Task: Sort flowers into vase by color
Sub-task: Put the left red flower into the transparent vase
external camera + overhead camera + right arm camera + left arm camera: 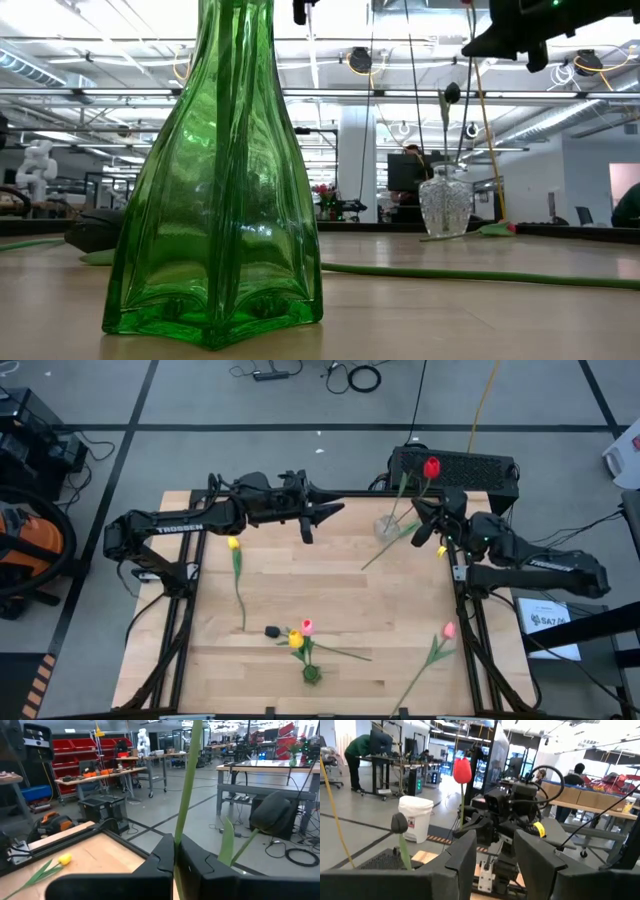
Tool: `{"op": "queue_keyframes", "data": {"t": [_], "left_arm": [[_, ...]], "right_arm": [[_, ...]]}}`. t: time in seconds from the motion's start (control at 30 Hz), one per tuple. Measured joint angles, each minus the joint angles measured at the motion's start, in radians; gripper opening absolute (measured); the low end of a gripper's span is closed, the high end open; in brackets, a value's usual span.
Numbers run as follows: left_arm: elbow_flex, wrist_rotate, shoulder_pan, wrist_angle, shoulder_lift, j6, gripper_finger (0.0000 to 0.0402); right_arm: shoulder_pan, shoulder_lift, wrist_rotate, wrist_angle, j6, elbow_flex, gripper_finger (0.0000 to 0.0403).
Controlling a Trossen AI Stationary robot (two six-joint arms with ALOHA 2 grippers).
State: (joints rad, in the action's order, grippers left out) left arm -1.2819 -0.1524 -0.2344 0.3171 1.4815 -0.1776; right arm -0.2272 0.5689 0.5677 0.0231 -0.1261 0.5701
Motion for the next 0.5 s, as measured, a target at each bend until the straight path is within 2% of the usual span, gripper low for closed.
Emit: {"op": "queue_keyframes", "data": {"t": [0.17,0.3,0.5], "left_arm": [[0.0,-0.001,0.0,-0.025,0.0,0.0,0.0138],[0.0,-0.001,0.001,-0.049,0.0,0.0,0.0138],[0.0,-0.001,0.001,-0.063,0.0,0.0,0.0138]], "right_arm": [[-0.05,0.016,-0.036,-0.017,0.002,0.0,0.0],[-0.068,0.014,-0.097,-0.018,-0.07,0.0,0.0],[-0.068,0.015,-0.1,-0.055,-0.047,0.01,0.0]]}}
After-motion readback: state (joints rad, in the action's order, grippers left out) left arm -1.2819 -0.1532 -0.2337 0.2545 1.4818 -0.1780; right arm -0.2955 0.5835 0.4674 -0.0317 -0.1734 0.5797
